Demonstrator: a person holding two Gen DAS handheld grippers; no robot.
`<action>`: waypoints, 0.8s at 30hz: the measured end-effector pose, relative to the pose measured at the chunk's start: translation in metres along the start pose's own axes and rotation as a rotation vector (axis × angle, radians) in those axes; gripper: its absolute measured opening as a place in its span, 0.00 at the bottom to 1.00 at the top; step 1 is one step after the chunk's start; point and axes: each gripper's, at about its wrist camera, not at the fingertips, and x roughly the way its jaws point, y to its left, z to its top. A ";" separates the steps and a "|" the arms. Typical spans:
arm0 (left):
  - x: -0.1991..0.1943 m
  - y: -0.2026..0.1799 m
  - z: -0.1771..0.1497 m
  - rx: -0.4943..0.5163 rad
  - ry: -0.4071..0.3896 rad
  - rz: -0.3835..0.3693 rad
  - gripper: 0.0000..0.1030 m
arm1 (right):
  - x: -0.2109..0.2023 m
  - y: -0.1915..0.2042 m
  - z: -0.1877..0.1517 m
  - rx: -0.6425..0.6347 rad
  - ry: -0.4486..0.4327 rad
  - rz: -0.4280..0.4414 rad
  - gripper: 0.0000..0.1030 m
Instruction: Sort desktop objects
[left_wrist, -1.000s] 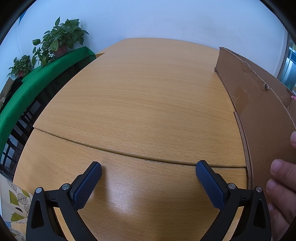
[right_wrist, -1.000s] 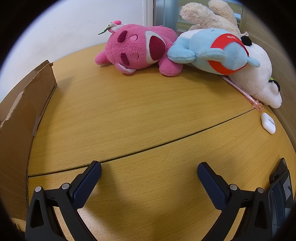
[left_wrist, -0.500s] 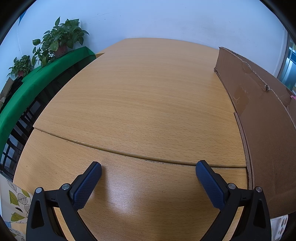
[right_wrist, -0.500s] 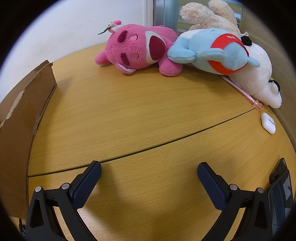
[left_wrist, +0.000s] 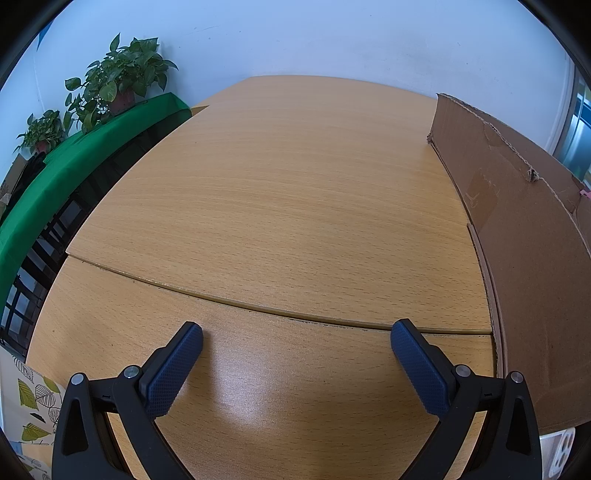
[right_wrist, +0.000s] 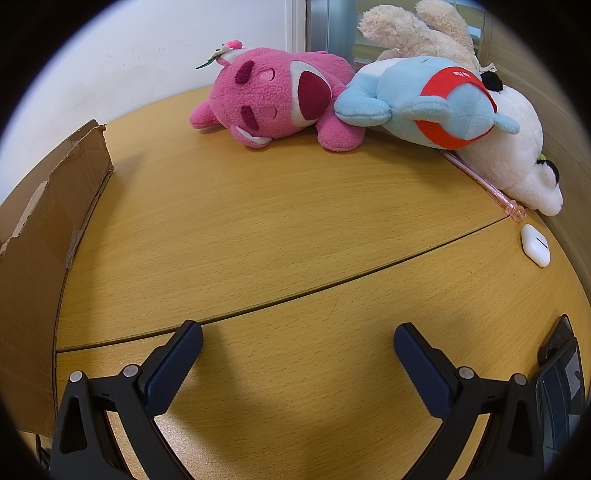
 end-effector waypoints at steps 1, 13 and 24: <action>0.000 0.000 0.000 0.000 0.000 0.000 1.00 | 0.000 0.000 0.000 0.000 0.000 0.000 1.00; 0.000 0.000 0.000 0.000 0.000 0.000 1.00 | 0.000 0.000 0.000 0.000 0.000 0.000 1.00; -0.054 -0.003 -0.029 0.030 -0.070 -0.049 0.99 | -0.027 0.004 -0.034 -0.123 0.059 0.070 1.00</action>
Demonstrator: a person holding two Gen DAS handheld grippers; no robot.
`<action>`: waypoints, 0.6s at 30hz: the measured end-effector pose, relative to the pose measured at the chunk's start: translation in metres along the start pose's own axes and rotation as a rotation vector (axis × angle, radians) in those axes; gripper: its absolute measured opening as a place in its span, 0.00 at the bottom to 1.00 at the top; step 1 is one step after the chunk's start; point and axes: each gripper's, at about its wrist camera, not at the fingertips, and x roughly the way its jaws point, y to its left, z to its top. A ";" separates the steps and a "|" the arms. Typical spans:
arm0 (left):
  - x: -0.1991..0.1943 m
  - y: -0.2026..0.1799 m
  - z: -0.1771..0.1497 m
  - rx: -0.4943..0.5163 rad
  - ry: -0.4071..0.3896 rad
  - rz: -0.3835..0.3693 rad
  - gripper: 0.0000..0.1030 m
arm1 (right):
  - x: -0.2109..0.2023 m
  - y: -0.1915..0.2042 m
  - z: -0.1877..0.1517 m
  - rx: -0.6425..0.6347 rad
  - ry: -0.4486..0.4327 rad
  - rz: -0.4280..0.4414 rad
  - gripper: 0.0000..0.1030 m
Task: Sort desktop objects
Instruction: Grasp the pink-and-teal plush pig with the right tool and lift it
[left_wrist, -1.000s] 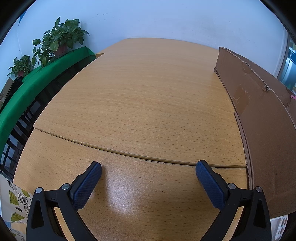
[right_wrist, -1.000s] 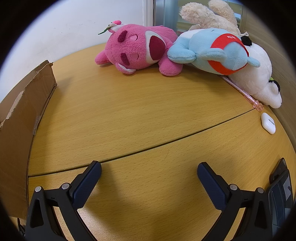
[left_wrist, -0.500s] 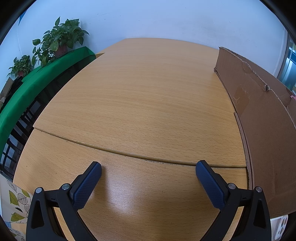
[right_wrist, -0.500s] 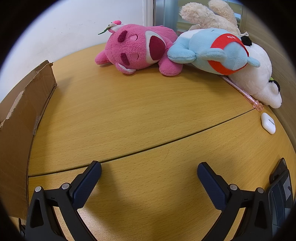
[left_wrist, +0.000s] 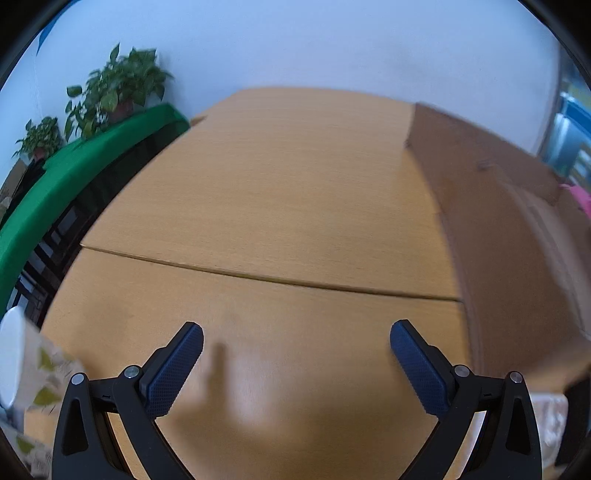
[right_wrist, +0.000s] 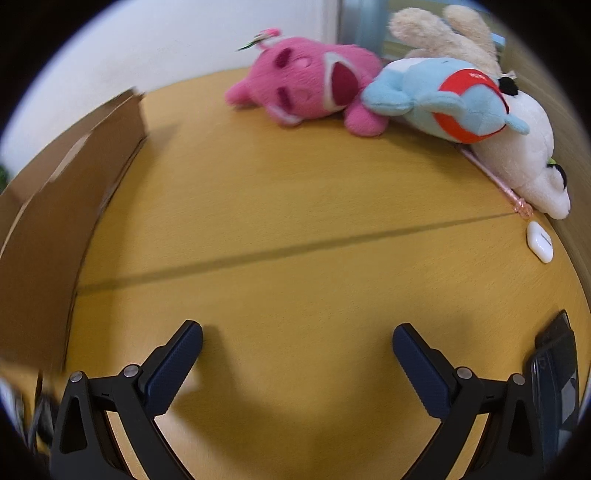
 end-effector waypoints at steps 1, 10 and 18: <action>-0.023 -0.004 -0.005 0.016 -0.029 -0.025 0.99 | -0.010 0.004 -0.012 -0.038 0.005 -0.002 1.00; -0.209 -0.059 -0.050 0.142 -0.206 -0.363 1.00 | -0.182 0.077 -0.127 -0.452 -0.294 0.144 1.00; -0.179 -0.099 -0.104 0.069 0.076 -0.632 0.99 | -0.236 0.164 -0.169 -0.493 -0.281 0.616 1.00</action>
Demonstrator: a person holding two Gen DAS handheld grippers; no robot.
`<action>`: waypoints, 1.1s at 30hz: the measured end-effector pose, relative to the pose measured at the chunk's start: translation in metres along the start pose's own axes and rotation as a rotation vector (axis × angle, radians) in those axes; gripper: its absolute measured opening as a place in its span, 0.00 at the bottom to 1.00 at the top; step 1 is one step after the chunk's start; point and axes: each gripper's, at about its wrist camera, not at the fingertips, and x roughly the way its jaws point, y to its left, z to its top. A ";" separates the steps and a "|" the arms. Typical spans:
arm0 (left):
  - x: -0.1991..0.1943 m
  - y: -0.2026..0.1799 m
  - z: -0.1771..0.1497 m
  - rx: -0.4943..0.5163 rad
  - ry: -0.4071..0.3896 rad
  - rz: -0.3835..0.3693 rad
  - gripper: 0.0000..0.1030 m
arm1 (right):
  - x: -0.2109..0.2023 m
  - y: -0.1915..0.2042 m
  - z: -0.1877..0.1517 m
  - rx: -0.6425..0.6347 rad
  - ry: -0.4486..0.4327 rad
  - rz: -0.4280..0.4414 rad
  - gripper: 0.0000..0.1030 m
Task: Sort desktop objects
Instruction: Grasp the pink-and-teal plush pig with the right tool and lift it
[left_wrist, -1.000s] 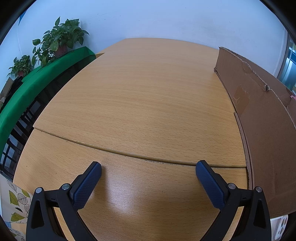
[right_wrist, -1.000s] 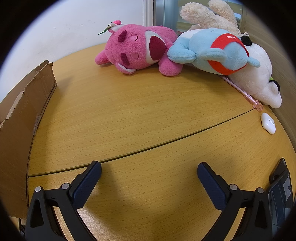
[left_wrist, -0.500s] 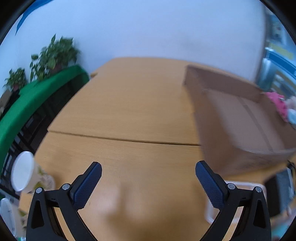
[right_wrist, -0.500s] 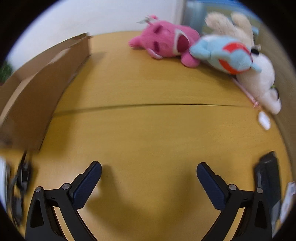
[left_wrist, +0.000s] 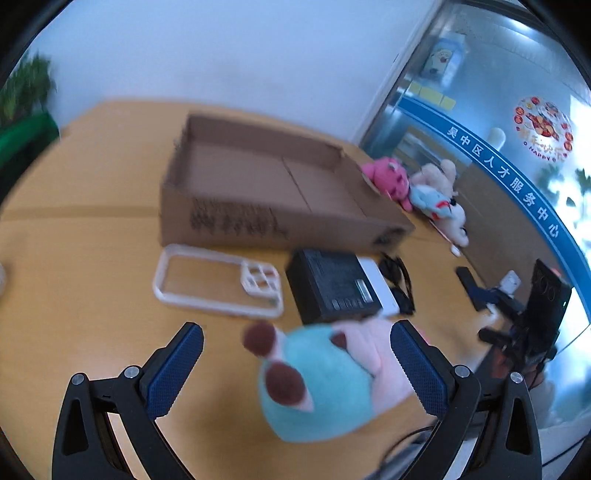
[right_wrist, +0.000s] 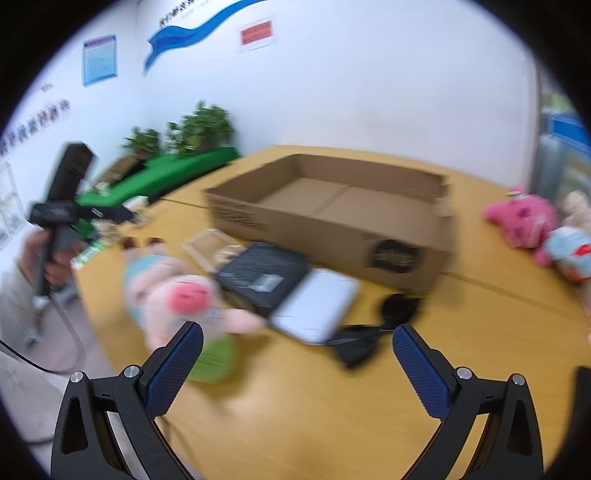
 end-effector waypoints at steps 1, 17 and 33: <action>0.009 0.004 -0.004 -0.037 0.035 -0.034 0.98 | 0.010 0.012 -0.002 0.011 0.018 0.043 0.99; 0.035 -0.017 -0.036 -0.064 0.062 -0.074 0.61 | 0.079 0.051 -0.029 0.110 0.163 0.125 0.80; -0.060 -0.111 0.199 0.284 -0.429 -0.097 0.61 | -0.011 0.001 0.186 -0.146 -0.309 -0.068 0.80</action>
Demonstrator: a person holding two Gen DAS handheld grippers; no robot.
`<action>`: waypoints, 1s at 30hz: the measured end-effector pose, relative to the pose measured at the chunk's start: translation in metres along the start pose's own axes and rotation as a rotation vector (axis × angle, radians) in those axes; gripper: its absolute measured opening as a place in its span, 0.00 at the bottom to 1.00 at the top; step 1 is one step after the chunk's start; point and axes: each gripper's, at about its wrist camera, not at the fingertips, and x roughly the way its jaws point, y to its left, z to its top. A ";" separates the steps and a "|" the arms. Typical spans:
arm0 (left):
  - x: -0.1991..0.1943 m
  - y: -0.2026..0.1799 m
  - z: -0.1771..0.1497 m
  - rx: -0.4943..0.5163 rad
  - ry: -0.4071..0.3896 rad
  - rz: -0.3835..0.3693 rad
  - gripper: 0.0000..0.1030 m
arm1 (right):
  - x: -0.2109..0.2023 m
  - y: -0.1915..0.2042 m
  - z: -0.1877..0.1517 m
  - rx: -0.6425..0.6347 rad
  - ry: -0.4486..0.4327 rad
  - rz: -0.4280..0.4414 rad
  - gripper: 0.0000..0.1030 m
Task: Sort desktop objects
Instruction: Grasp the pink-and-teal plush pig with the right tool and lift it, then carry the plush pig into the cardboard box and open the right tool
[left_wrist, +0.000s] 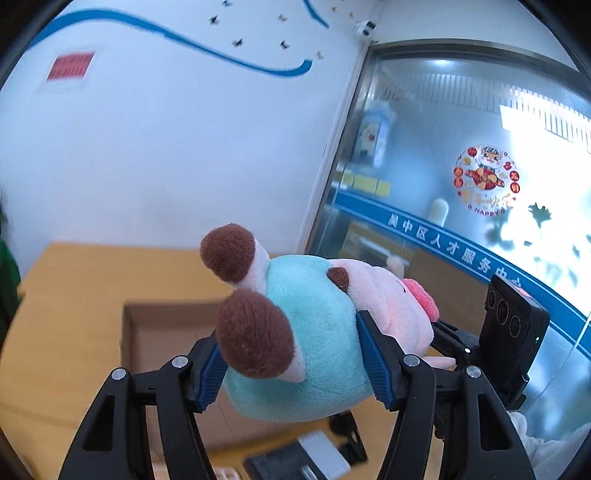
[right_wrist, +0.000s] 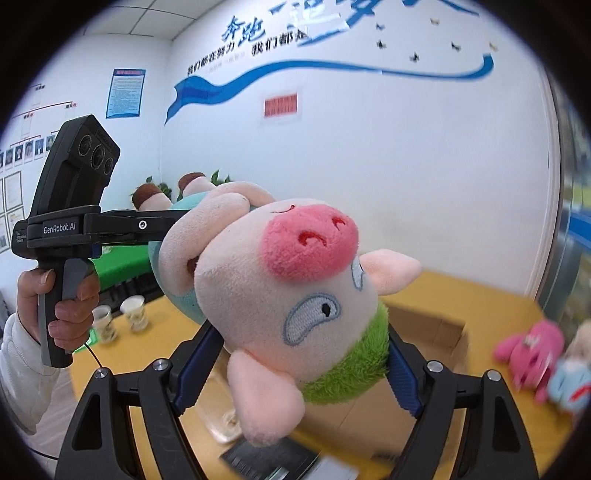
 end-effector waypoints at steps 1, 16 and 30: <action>0.002 0.000 0.013 0.014 -0.016 0.004 0.61 | 0.004 -0.008 0.016 -0.010 -0.019 -0.007 0.80; 0.116 0.125 0.117 0.011 0.006 0.100 0.61 | 0.178 -0.070 0.115 -0.059 0.007 0.032 0.80; 0.298 0.290 -0.024 -0.195 0.465 0.280 0.60 | 0.412 -0.098 -0.048 0.132 0.367 0.159 0.76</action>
